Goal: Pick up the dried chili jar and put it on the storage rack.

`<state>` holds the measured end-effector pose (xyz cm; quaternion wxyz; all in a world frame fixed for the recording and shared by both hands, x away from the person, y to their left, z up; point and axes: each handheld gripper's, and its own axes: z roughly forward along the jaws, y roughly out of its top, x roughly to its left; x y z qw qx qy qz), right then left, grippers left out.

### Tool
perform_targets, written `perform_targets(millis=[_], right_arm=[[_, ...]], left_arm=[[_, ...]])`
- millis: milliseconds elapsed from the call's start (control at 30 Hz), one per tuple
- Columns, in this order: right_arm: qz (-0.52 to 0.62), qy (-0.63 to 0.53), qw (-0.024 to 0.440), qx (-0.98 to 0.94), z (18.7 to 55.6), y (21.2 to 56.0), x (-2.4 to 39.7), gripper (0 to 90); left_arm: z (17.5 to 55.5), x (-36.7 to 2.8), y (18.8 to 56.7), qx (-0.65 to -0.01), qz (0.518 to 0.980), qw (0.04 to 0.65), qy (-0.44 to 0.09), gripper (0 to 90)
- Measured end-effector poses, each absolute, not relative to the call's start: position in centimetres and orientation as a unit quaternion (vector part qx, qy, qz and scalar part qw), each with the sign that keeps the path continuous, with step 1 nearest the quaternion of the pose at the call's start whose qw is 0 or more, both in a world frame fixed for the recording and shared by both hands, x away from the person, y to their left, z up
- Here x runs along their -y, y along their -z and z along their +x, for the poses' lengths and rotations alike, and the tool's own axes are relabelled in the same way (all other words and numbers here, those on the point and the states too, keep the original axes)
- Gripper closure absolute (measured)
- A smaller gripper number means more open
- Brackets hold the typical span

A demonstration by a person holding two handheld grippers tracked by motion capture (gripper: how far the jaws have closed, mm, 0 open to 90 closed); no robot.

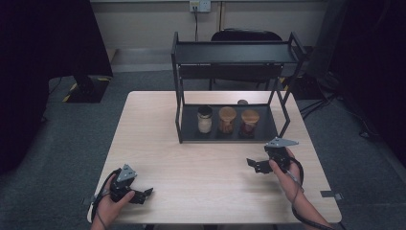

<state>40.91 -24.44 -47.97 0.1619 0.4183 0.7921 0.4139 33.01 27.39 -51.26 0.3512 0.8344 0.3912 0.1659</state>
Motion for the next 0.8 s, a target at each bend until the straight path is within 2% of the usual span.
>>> perform_targets(millis=[800], right_arm=[[0.417, -0.413, 0.156, -0.794, 39.2, 48.7, 25.9, 1.7]], left_arm=[[33.0, -27.4, 51.3, -0.391, 0.834, 0.351, -0.166, 0.1]])
